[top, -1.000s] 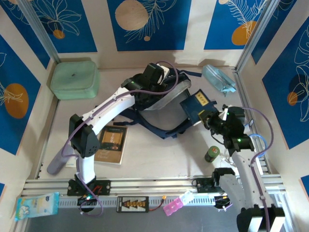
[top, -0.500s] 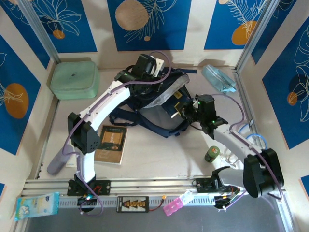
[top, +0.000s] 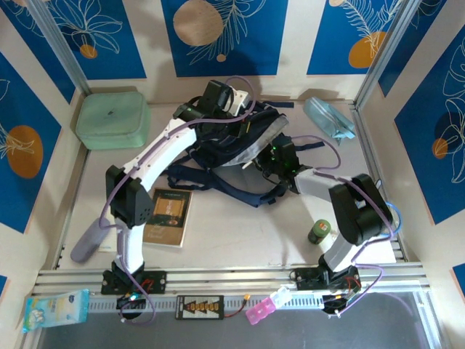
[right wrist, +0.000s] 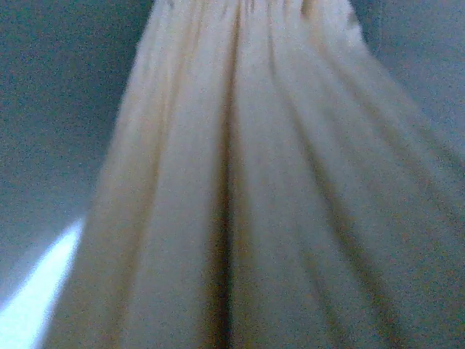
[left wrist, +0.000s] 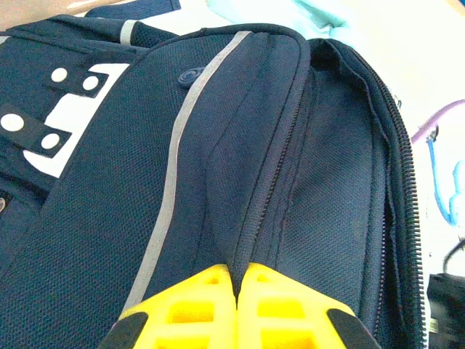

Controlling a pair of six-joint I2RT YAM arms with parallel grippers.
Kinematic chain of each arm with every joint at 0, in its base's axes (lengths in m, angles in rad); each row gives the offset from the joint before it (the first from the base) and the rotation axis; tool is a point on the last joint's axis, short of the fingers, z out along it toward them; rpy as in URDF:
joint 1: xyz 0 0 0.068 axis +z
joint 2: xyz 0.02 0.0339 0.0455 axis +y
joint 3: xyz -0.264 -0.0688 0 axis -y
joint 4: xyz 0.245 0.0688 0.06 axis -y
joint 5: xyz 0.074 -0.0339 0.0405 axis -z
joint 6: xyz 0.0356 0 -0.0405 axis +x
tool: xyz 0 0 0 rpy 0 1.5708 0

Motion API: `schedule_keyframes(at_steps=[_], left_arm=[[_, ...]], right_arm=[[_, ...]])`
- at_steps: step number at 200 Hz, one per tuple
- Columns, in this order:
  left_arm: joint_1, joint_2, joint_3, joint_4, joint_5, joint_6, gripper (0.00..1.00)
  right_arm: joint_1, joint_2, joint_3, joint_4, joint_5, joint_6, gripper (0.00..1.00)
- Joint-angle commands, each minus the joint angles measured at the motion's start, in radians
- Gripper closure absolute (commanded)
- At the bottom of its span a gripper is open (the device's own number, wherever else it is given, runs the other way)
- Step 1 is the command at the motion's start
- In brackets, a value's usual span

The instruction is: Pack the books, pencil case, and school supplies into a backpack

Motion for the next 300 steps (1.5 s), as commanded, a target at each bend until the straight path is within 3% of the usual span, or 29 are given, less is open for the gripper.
schedule_keyframes(at_steps=[1,95,130,169,193,207,248,280,300], left_arm=[[0.016,-0.021,0.060,0.078,0.068,-0.022,1.00],[0.032,-0.029,0.060,0.098,0.125,-0.061,1.00],[0.040,-0.028,0.059,0.097,0.127,-0.078,1.00],[0.043,-0.026,0.044,0.107,0.115,-0.085,1.00],[0.046,-0.026,0.034,0.106,0.104,-0.082,1.00],[0.048,-0.023,0.029,0.107,0.098,-0.081,1.00],[0.051,-0.009,0.001,0.124,0.083,-0.072,1.00],[0.050,0.004,-0.036,0.131,0.075,-0.065,1.00],[0.051,-0.002,-0.095,0.132,0.073,-0.062,1.00]], right_arm=[[0.002,0.047,0.063,0.143,-0.031,-0.016,0.89],[-0.003,0.289,0.226,0.076,-0.019,0.125,0.85],[0.008,0.356,0.374,-0.212,-0.008,0.133,0.84],[0.005,0.403,0.448,-0.283,-0.098,0.122,0.67],[0.000,0.337,0.410,-0.321,-0.080,0.094,0.46],[-0.014,0.277,0.366,-0.313,-0.085,0.076,0.39],[-0.059,0.072,0.195,-0.341,-0.101,0.059,0.31],[-0.101,-0.112,0.037,-0.367,-0.096,0.080,0.33],[-0.129,-0.251,-0.017,-0.484,-0.049,0.063,0.35]])
